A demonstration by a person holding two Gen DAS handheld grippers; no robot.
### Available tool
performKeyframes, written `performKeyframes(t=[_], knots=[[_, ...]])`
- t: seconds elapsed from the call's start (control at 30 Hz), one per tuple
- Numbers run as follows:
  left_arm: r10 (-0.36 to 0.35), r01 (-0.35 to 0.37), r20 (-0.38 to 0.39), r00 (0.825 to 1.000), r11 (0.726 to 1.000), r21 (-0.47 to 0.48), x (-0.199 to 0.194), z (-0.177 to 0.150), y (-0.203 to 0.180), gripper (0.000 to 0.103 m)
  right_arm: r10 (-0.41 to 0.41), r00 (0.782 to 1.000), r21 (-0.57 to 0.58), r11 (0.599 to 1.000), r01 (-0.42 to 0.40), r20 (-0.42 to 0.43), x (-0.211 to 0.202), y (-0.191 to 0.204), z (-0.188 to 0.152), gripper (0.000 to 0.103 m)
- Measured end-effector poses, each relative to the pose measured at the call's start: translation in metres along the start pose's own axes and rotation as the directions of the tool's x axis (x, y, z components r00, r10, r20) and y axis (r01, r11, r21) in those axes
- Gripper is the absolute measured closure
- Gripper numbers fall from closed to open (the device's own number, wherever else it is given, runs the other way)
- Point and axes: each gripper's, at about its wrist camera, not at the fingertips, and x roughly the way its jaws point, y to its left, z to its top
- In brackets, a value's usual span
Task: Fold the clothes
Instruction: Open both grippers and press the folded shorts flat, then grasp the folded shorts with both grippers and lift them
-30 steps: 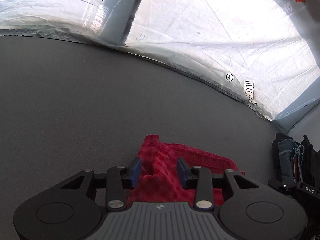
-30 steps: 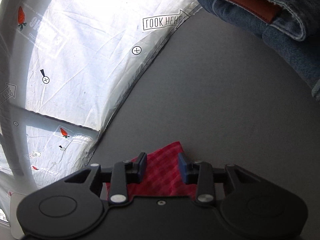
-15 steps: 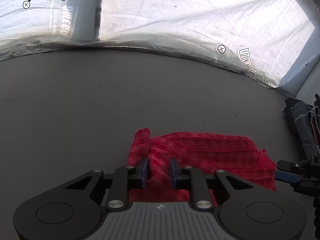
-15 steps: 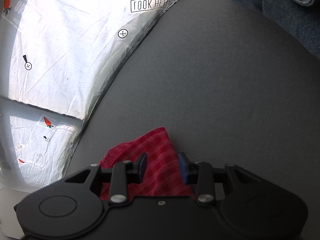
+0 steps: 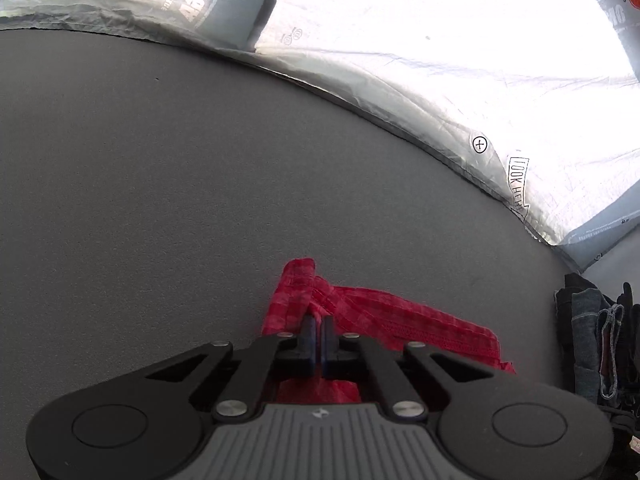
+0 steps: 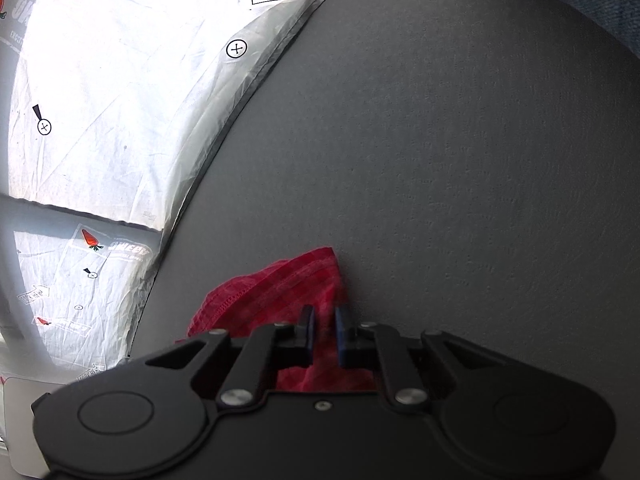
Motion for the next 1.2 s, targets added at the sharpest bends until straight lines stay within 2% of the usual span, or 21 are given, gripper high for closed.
performKeyframes(t=[0.03,0.1,0.13,0.2,0.3,0.37,0.4,0.43,0.5,0.57,0.67,0.73,0.8,0.9,1.07,1.17,1.2], knots=[[-0.039,0.043,0.039,0.998,0.994,-0.097,-0.008,0.004,0.012,0.102,-0.002,1.000,-0.002,1.000,0.002,0.000,0.001,0.000,-0.001,0.098],[-0.070,0.094,0.095,0.993,0.956,-0.277,-0.016,0.005,0.037,0.102,-0.018,1.000,-0.007,1.000,0.018,0.000,0.001,-0.001,-0.002,0.099],[-0.060,0.093,0.106,0.993,0.936,-0.340,-0.017,0.005,0.048,0.102,-0.022,1.000,-0.007,1.000,0.022,-0.002,0.002,-0.001,-0.003,0.099],[0.005,0.024,0.079,0.997,0.933,-0.359,-0.014,0.004,0.058,0.101,-0.020,1.000,-0.001,1.000,0.020,-0.007,0.002,-0.003,-0.003,0.099],[0.078,-0.057,0.051,0.996,0.943,-0.328,-0.015,0.001,0.060,0.093,-0.033,0.999,-0.022,0.999,0.032,-0.011,0.002,0.001,-0.003,0.099],[0.093,-0.072,0.063,0.994,0.959,-0.274,-0.022,0.000,0.055,0.084,-0.051,0.999,-0.060,0.997,0.050,-0.011,0.002,0.007,-0.003,0.093],[0.099,-0.080,0.068,0.993,0.968,-0.236,-0.025,-0.001,0.052,0.071,-0.056,0.998,-0.080,0.995,0.055,-0.012,0.001,0.010,-0.003,0.090],[0.103,-0.087,0.069,0.992,0.977,-0.195,-0.028,-0.001,0.048,0.054,-0.057,0.998,-0.095,0.994,0.055,-0.011,0.001,0.012,-0.003,0.084],[0.083,-0.077,0.052,0.995,0.991,-0.112,-0.031,-0.003,0.042,0.038,-0.056,0.998,-0.114,0.992,0.055,-0.010,0.001,0.016,-0.004,0.073],[0.056,-0.054,0.027,0.998,0.997,-0.058,-0.030,-0.006,0.036,0.034,-0.053,0.999,-0.124,0.991,0.051,-0.012,0.004,0.018,-0.004,0.063],[0.059,-0.059,-0.001,0.998,0.998,0.017,-0.022,-0.010,0.025,0.028,-0.055,0.998,-0.176,0.983,0.054,-0.003,0.010,0.027,-0.005,0.055],[0.085,-0.085,0.003,0.996,0.993,0.087,-0.015,-0.012,0.016,0.024,-0.070,0.997,-0.239,0.968,0.072,0.013,0.014,0.037,-0.005,0.052],[0.096,-0.098,0.022,0.995,0.984,0.146,-0.008,-0.013,0.005,0.019,-0.101,0.994,-0.331,0.938,0.105,0.029,0.021,0.050,-0.006,0.052],[0.094,-0.098,0.028,0.995,0.972,0.215,0.001,-0.014,-0.007,0.018,-0.111,0.994,-0.449,0.887,0.108,0.020,0.034,0.067,-0.011,0.052],[0.090,-0.098,0.037,0.995,0.940,0.327,0.017,-0.017,-0.029,0.021,-0.120,0.992,-0.570,0.818,0.082,-0.029,0.057,0.090,-0.025,0.051],[0.098,-0.111,0.055,0.994,0.923,0.368,0.019,-0.022,-0.037,0.036,-0.137,0.990,-0.595,0.798,0.096,-0.025,0.065,0.096,-0.032,0.058],[0.085,-0.099,0.053,0.995,0.926,0.366,0.019,-0.024,-0.038,0.048,-0.138,0.990,-0.586,0.805,0.093,-0.033,0.066,0.097,-0.032,0.064]])
